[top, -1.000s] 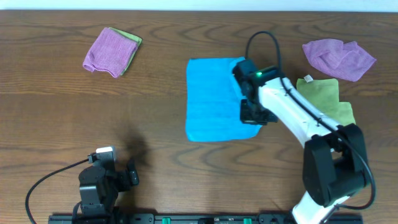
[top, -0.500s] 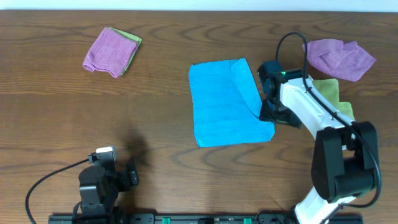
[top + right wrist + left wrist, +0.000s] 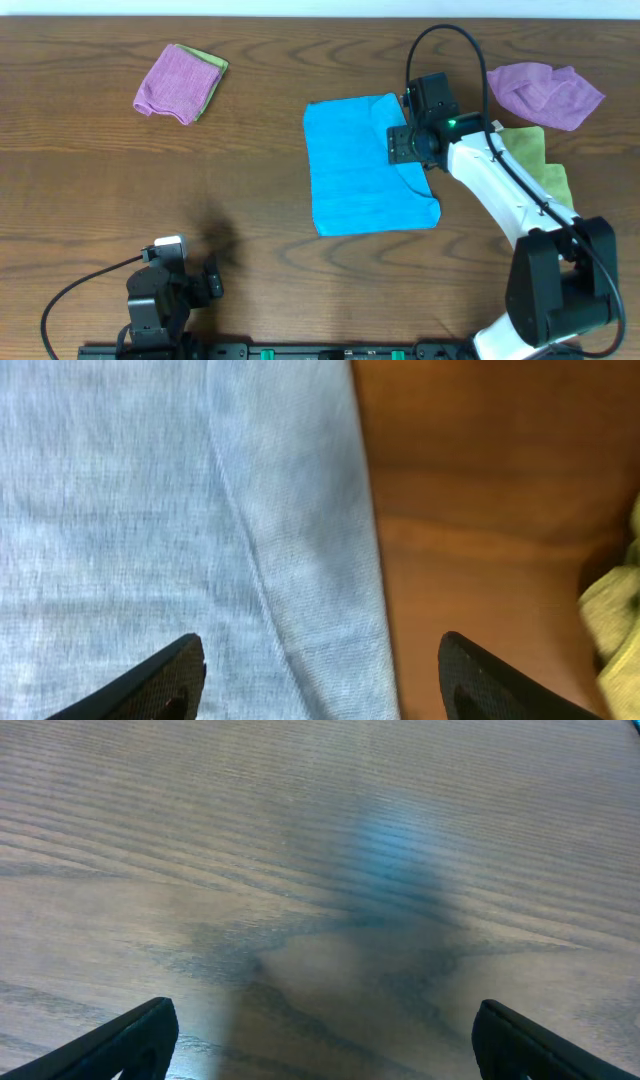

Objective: Fold the cloth
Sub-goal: 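Pull the blue cloth's right edge rightward with the right gripper to spread it, then grasp the blue cloth's left edge with the left gripper, right holds right edge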

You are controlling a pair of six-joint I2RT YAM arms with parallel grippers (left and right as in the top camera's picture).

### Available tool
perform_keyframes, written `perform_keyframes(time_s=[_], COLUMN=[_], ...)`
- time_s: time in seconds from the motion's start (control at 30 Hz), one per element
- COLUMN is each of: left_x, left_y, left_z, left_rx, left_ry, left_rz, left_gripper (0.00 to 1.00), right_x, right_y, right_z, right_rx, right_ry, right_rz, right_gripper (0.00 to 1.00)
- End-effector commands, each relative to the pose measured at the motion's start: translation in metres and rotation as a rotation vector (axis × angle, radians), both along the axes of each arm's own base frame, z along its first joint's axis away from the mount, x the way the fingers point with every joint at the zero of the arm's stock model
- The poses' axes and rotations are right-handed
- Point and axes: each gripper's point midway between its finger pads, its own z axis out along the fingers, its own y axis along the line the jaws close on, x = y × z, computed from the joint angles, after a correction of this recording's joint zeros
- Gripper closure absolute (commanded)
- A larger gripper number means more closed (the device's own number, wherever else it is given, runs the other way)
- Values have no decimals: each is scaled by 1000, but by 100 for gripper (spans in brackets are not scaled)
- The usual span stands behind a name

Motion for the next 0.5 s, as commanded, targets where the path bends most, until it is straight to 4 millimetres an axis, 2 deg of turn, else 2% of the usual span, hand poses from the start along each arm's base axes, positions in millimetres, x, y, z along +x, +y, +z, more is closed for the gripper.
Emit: perform_keyframes(time_s=[0.0, 0.07, 0.2, 0.27, 0.37, 0.47], left_x=[-4, -4, -7, -7, -7, -7], left_y=[0, 2, 28, 30, 30, 29], left_z=[-11, -11, -9, -9, -9, -9], left_rx=[17, 23, 128, 135, 135, 131], left_ry=[32, 33, 38, 39, 39, 37], left_rz=[-12, -6, 105, 113, 113, 110], left_gripper=[5, 5, 5, 5, 5, 5], right_x=[-12, -24, -59, -74, -88, -97], right_y=[6, 1, -17, -30, -39, -43], right_z=[5, 7, 13, 14, 9, 0], right_rx=[37, 41, 6, -45, -69, -65], right_ry=[34, 74, 180, 226, 286, 318], right_rz=[2, -51, -154, -192, -207, -219], right_gripper=[26, 27, 27, 28, 29, 36])
